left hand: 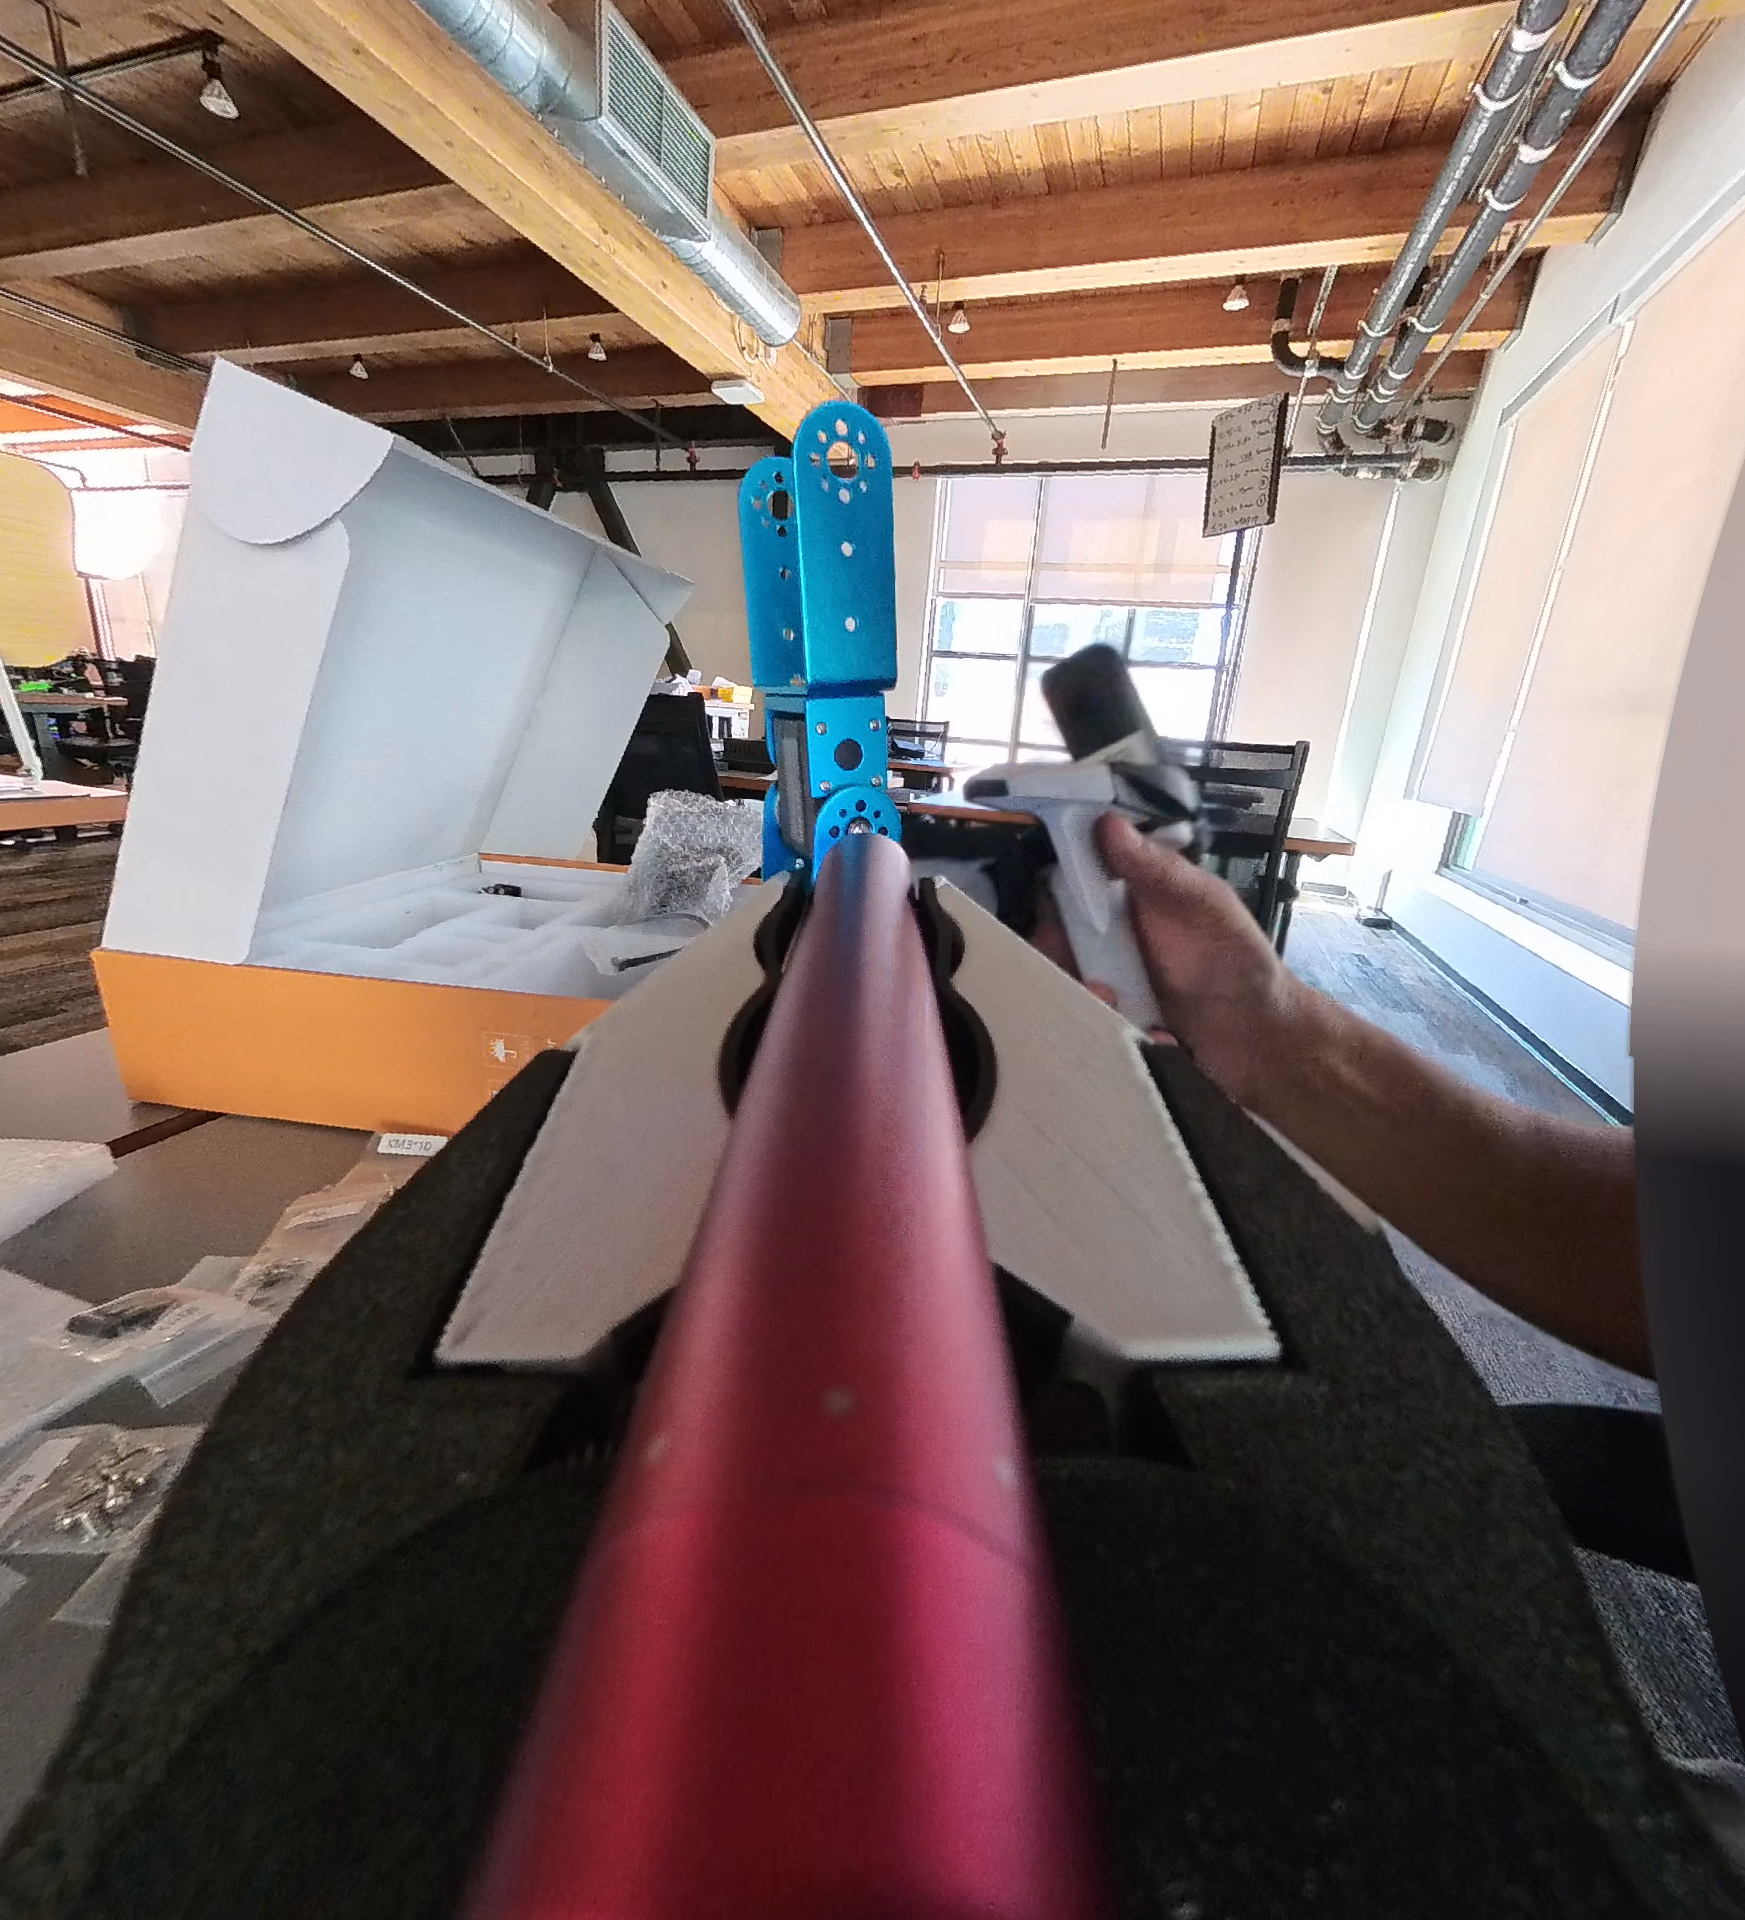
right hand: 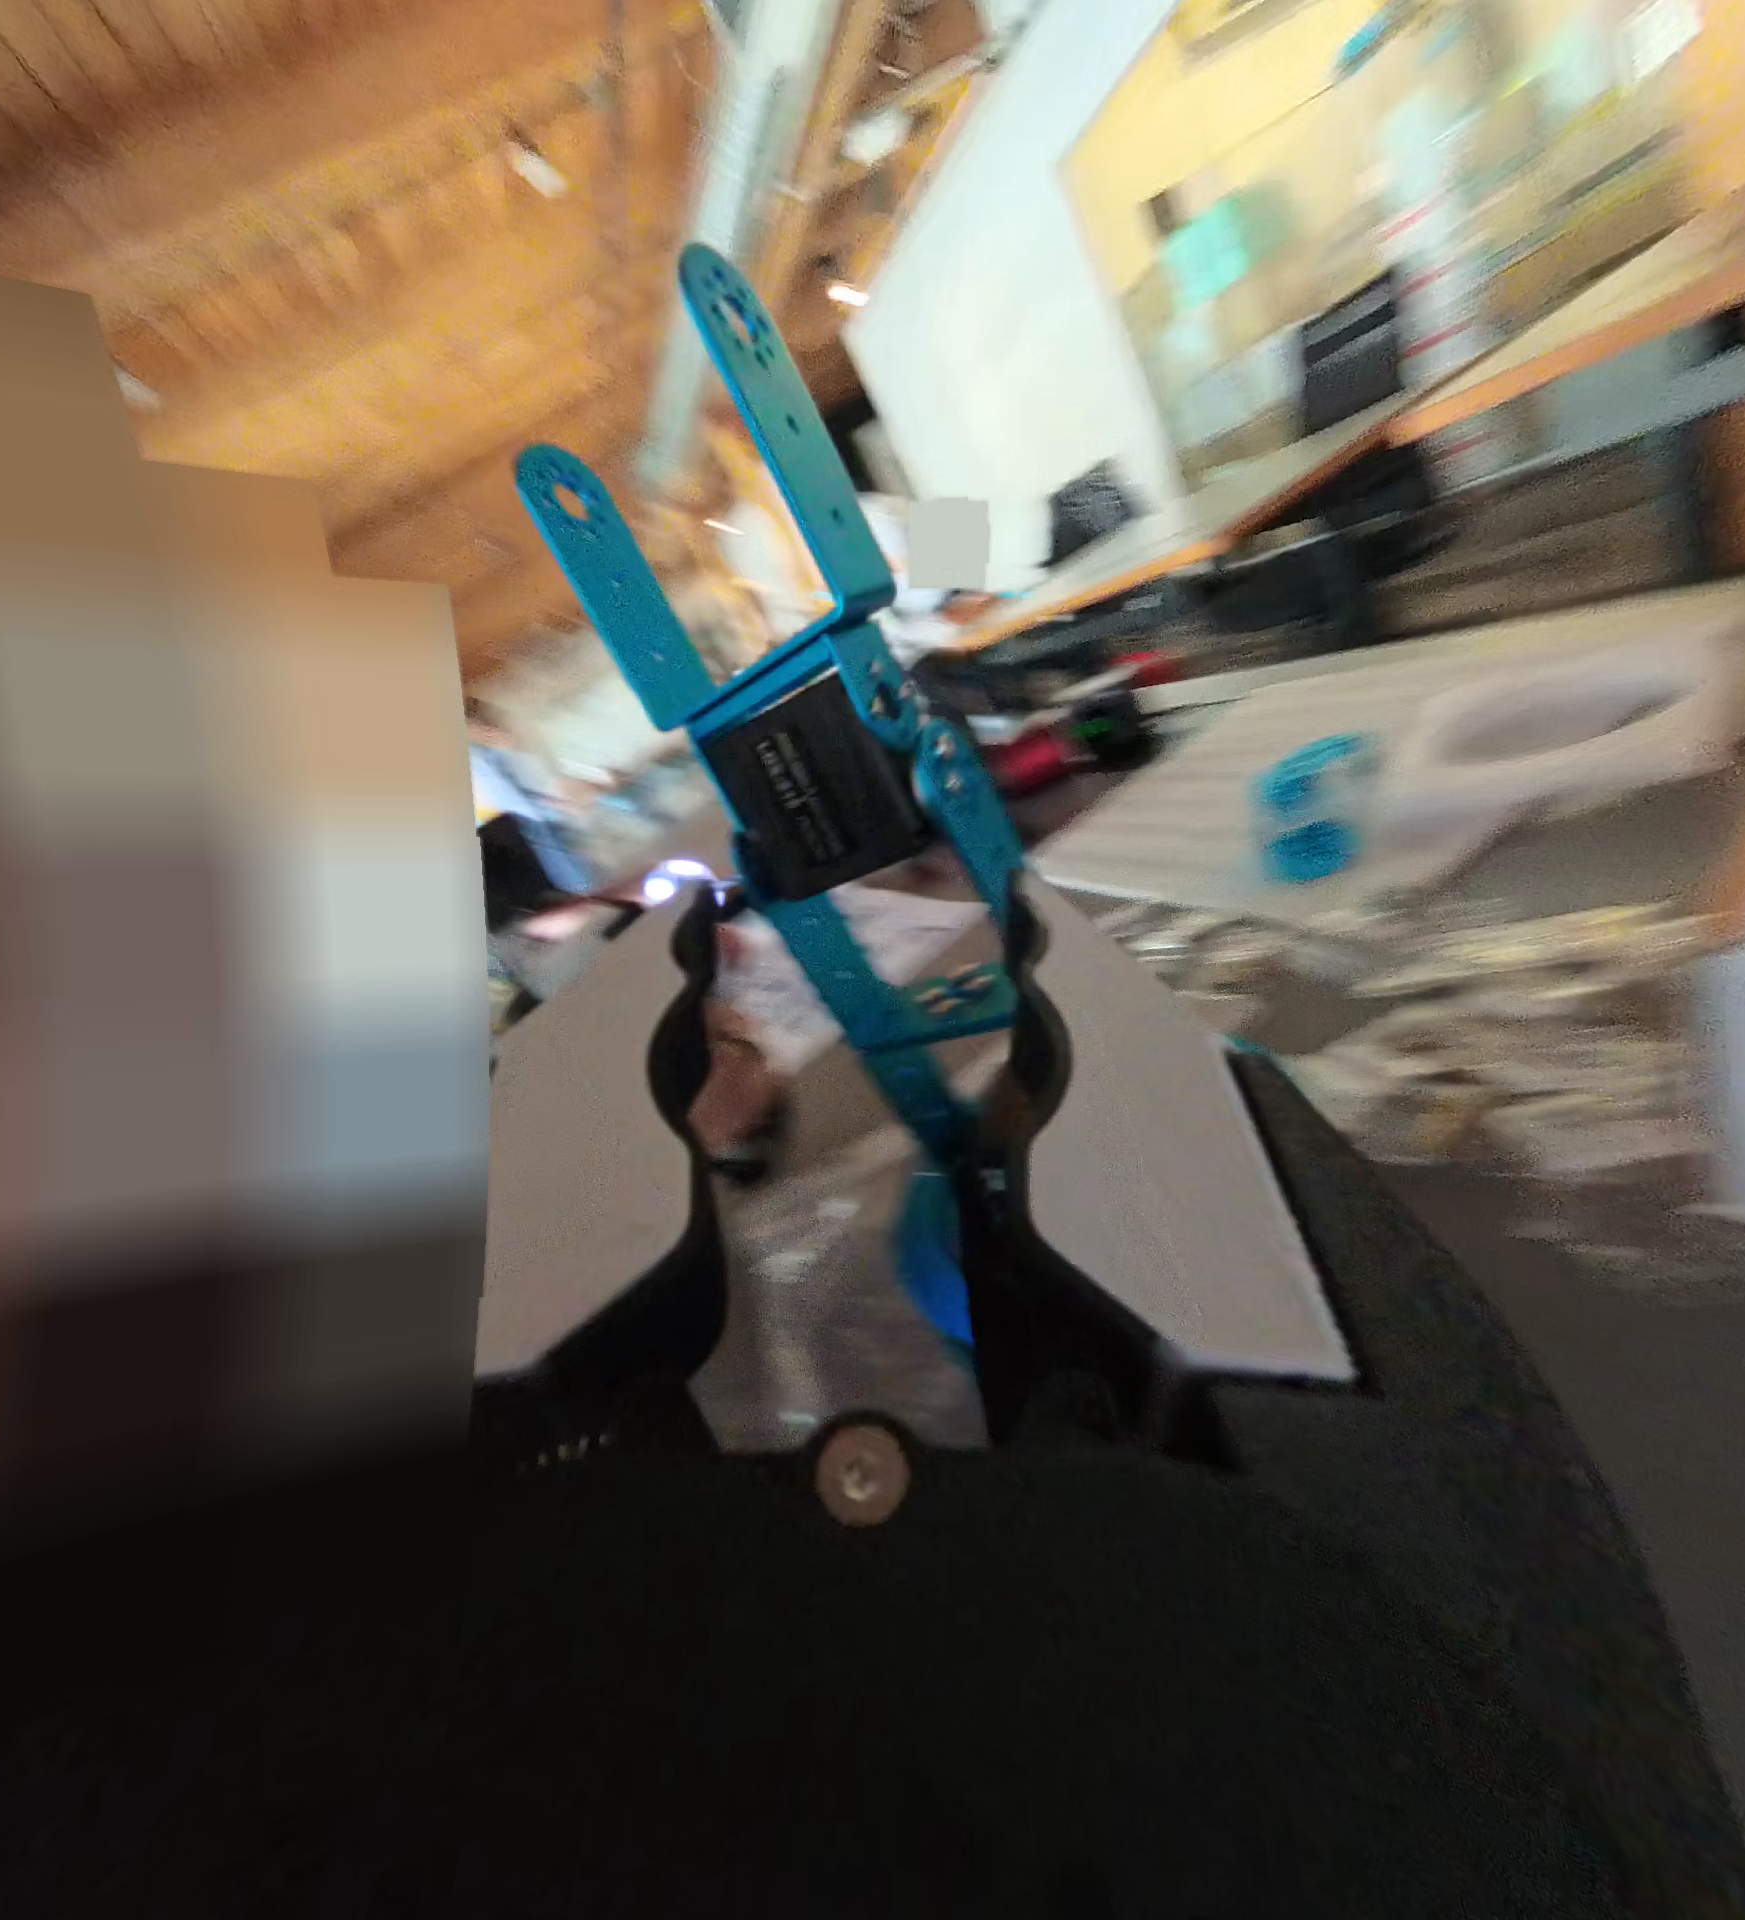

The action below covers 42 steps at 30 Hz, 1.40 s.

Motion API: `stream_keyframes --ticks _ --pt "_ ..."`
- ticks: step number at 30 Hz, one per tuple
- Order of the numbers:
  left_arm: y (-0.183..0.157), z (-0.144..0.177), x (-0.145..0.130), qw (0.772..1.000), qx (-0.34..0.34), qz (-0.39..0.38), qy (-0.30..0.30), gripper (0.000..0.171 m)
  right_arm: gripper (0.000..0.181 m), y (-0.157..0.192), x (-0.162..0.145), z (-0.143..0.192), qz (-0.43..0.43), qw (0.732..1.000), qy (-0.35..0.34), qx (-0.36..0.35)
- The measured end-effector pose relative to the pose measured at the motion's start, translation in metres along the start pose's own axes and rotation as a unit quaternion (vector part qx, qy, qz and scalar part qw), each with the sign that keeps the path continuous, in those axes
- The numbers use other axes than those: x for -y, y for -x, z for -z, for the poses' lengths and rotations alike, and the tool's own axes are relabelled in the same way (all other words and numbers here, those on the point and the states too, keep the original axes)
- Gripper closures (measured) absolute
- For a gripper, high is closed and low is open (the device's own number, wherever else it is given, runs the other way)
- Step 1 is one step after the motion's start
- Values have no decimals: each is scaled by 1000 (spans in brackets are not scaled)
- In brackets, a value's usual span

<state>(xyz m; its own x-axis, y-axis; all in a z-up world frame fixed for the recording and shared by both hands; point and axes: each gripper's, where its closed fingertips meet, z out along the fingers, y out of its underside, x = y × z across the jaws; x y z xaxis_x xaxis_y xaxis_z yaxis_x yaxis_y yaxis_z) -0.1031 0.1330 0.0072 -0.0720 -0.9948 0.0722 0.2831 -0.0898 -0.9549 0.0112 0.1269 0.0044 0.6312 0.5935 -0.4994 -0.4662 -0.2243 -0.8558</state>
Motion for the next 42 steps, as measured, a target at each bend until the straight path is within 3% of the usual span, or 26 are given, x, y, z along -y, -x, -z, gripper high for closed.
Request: stream_keyframes --ticks 3,7,11,16,42 --pt "1 0 1 1000 2 -2 -2 150 98 4 15 -5 189 974 33 -123" --pt "2 1 1 1000 5 -6 -1 150 90 10 19 -33 262 944 66 -188" --pt "1 1 1 1000 4 -4 -1 150 94 -4 22 -42 244 943 77 -214" --pt "-2 -1 3 1000 0 0 -4 150 132 6 15 -46 225 956 78 -169" --pt "-10 -11 1 1000 17 -20 -9 150 133 10 11 -43 229 964 67 -119"
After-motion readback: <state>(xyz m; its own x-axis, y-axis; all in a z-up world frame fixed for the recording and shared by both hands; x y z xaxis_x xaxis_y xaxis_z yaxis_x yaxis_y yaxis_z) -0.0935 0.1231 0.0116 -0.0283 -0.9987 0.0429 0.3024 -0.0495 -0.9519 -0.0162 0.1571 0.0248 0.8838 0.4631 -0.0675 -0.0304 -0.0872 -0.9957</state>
